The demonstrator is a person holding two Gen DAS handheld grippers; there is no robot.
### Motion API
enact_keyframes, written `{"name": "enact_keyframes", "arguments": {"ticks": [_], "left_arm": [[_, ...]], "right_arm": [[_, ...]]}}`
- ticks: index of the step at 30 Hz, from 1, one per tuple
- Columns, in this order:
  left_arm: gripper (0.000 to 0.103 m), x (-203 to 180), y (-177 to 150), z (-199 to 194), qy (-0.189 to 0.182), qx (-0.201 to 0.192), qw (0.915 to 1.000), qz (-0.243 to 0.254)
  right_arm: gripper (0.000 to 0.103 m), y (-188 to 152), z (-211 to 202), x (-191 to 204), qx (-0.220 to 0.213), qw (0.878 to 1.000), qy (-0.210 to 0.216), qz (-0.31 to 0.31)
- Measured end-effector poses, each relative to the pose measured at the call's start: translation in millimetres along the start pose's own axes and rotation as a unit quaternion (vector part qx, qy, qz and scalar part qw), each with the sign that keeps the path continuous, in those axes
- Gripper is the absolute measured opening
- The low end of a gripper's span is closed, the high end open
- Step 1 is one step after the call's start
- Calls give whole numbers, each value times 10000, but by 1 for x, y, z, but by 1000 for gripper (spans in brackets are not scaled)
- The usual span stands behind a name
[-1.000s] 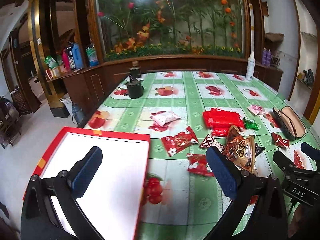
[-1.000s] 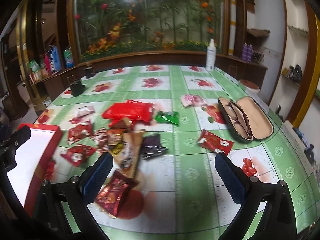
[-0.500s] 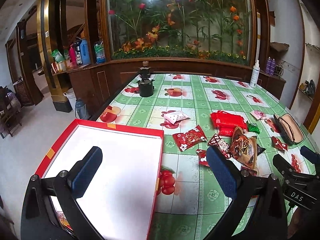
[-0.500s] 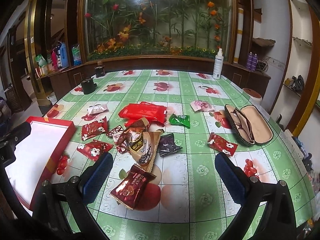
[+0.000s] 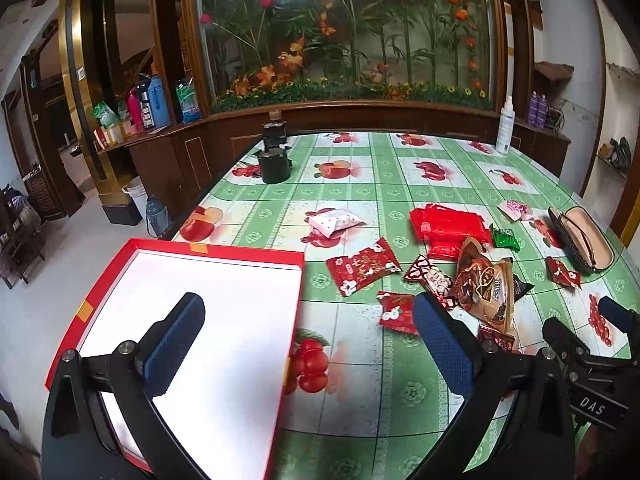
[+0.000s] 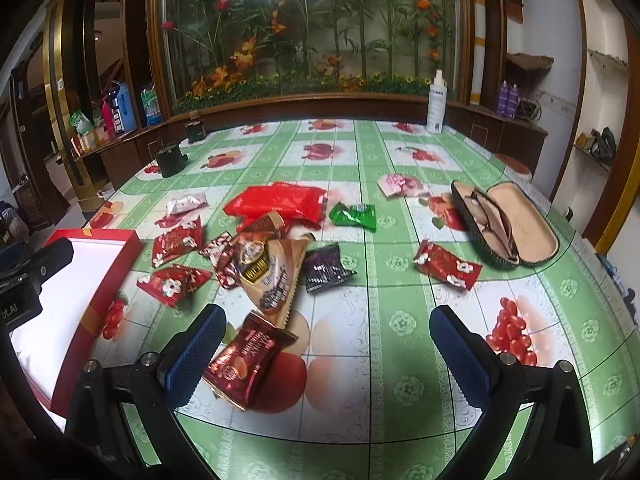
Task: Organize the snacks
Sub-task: 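Move both grippers toward the scattered snack packets on the table, then grasp the brown coffee-print packet with the left gripper while the right grasps a dark red biscuit packet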
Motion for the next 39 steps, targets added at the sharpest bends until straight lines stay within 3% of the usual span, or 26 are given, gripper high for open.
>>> {"name": "enact_keyframes", "arguments": {"ticks": [5,13,15,20,26,32,36,39], "left_arm": [[103,-17,-3,14,-113,187,9997,145],[103,-60,-15,73,-707,1250,9893,267],[103,-68,-13,80,-765,1344,9875,289],[103,-92,3,92,-782,1301,9863,641],[103,-104,8,117,-743,1354,9820,1089],[103,-111,11,133,-945,1425,9802,993],[103,-118,11,133,-1216,1495,9773,879],[103,-125,12,131,-1354,1443,9764,863]], "right_arm": [[102,-10,3,-11,119,9999,68,0],[102,-30,-4,-17,318,9975,563,-300],[102,-34,-2,-11,460,9954,726,-435],[102,-40,12,12,720,9918,858,-614],[102,-38,29,34,918,9904,971,-363],[98,-42,51,46,1370,9877,743,-112],[95,-44,50,52,1356,9884,568,-385],[84,-46,45,53,1267,9894,498,-510]]}}
Point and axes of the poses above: each gripper's, at about its wrist camera, not at the fingertips, and z roughly the way its jaws point, x to its left, y to its top, the point moved 2 cm from there along z, roughly the way its jaws point, and after that the axes turned 12 degrees about -x, right-handed, at the moved point
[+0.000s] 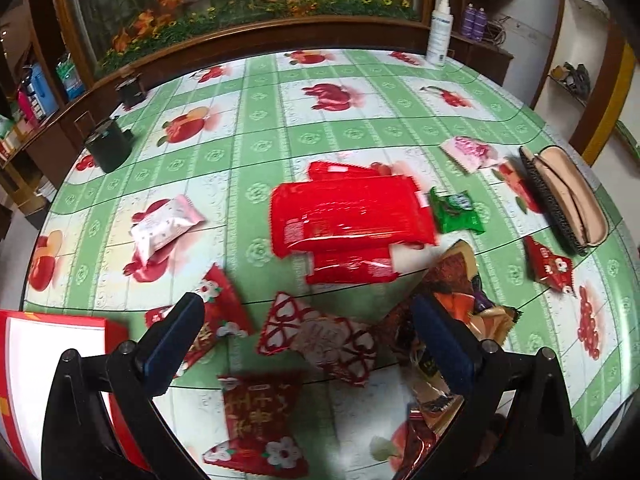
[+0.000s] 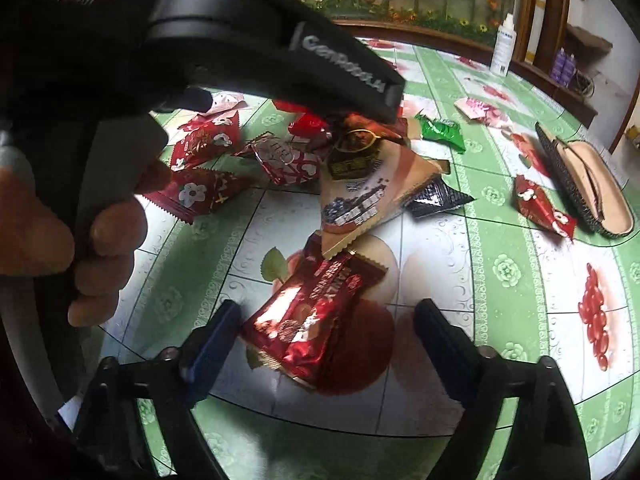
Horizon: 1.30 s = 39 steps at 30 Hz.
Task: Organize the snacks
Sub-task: 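Grasp the brown coffee-print packet with the left gripper while the right grasps a dark red biscuit packet, then carry both packets to the white red-rimmed tray and release them there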
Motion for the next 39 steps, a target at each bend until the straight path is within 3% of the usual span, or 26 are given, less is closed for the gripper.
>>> {"name": "enact_keyframes", "arguments": {"ticks": [3,4,8,11,15,19,25,27,29,34,39], "left_arm": [[103,-9,-2,4,-87,41,9999,81],[103,-11,-2,3,-105,27,9999,96],[103,-13,2,-5,-412,-109,9991,-10],[103,-19,4,-8,-649,-102,9978,-84],[103,-44,-1,-2,-563,-5,9981,232],[103,-60,-8,2,-486,-41,9980,395],[77,-65,-17,-6,-790,-244,9956,440],[57,-65,-19,-9,-892,-320,9944,473],[45,-66,-22,-15,-1043,-428,9920,575],[40,-65,-30,-23,-1104,-566,9880,915],[36,-41,-42,-34,-1165,-452,9884,860]], "right_arm": [[57,1,-5,1,-78,9999,67,-91],[41,1,-6,1,-78,9999,88,-92],[40,-5,-13,-16,7,9997,210,-142],[40,-9,-20,-48,55,9999,40,90],[41,-14,-27,-87,56,9986,-77,523],[41,-20,-36,-113,5,9953,83,968],[44,-23,-40,-115,-107,9957,21,924],[44,-24,-41,-108,-135,9967,-92,792],[44,-26,-41,-106,-169,9971,-157,727],[44,-26,-38,-108,-209,9967,-181,767],[44,-27,-39,-108,-221,9965,-196,787]]}}
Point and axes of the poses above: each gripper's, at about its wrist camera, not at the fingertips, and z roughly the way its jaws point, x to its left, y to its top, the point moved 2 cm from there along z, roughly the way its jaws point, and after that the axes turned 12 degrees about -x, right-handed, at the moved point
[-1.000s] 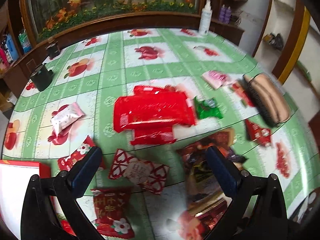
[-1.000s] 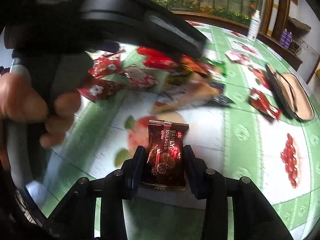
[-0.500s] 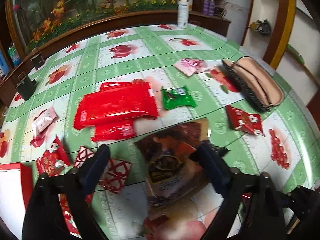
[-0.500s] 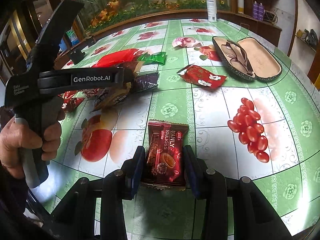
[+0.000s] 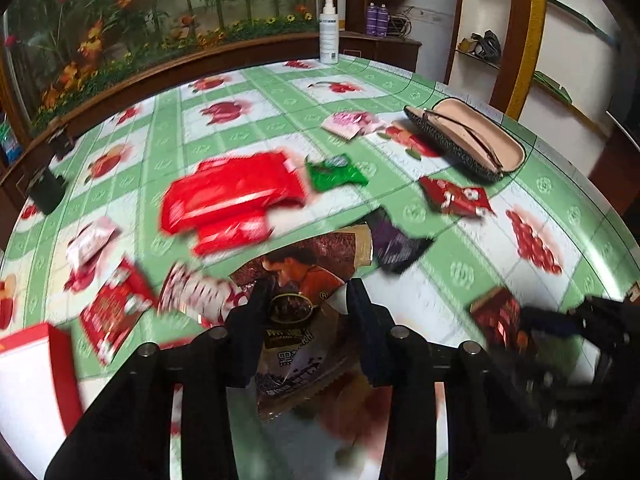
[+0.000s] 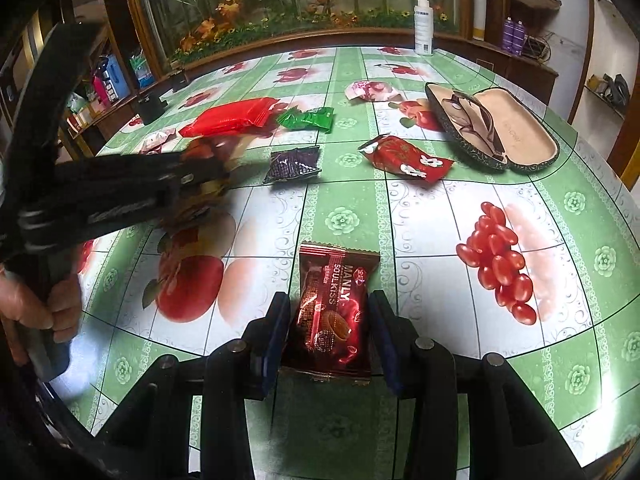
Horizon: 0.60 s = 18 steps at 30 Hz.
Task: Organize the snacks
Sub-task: 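Carry both packets to the white red-rimmed tray and release them there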
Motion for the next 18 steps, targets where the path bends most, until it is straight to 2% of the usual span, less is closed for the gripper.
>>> {"name": "enact_keyframes", "arguments": {"ticks": [7,8,9,12,14,15,17,18], "left_arm": [[37,15,-20,-28,224,175,9996,-40],[44,16,-20,-28,254,191,9995,-50],[56,15,-19,-25,306,245,9992,-58],[74,13,-15,-22,343,221,9991,-129],[79,13,-14,-20,413,181,9989,-120],[79,14,-15,-16,473,241,9985,-155],[79,17,-22,-10,311,348,9985,-293],[75,19,-26,-7,274,372,9984,-337]], "right_arm": [[44,0,1,4,-14,9999,-76,-68],[44,0,1,4,-16,9999,-78,-63],[44,0,1,4,-17,10000,-81,-52],[44,0,2,4,-1,10000,-72,-53],[44,0,2,3,17,10000,-62,-21],[44,1,2,2,34,10000,-57,0],[44,2,3,2,55,10000,-50,-1],[44,2,3,2,57,10000,-49,-10]]}}
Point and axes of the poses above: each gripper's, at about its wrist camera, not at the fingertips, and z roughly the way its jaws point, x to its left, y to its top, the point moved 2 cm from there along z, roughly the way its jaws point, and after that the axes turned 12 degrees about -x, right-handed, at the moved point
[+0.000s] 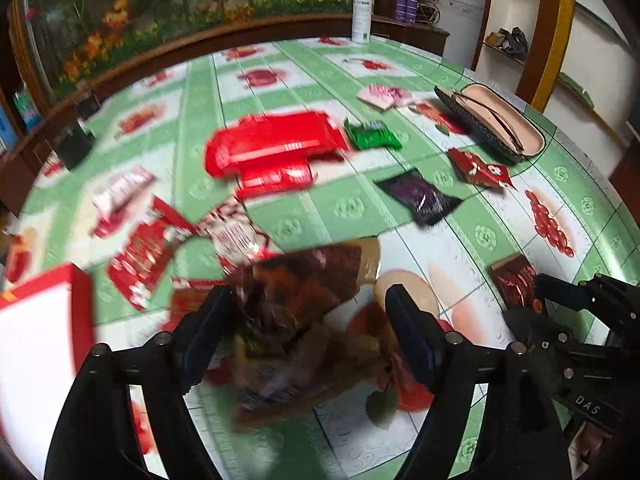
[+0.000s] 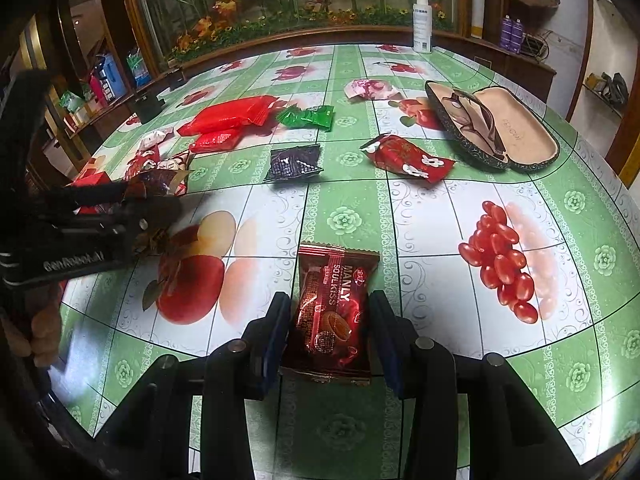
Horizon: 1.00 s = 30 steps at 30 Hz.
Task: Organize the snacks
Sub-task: 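Carry both packets to the white red-rimmed tray and release them there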
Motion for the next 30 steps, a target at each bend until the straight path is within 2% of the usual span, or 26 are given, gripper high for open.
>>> {"name": "enact_keyframes", "arguments": {"ticks": [2,6,11,17,24,30], "left_arm": [[65,3,-6,3,-7,-25,10000,-32],[59,5,-7,-4,68,-226,9997,30],[59,8,2,-33,431,-701,9963,256],[59,18,12,-84,1095,-1235,9846,569],[59,43,5,-125,1601,-1541,9736,517],[59,76,-13,-148,1887,-1622,9683,231]], "right_arm": [[44,0,1,1,-4,10000,-4,-21],[40,1,2,5,-8,9999,-52,-86],[36,2,2,12,41,9998,185,-4],[35,3,2,31,116,9984,543,83],[35,8,-6,76,49,9936,1125,-1],[35,15,-16,133,-55,9868,1595,-278]]}}
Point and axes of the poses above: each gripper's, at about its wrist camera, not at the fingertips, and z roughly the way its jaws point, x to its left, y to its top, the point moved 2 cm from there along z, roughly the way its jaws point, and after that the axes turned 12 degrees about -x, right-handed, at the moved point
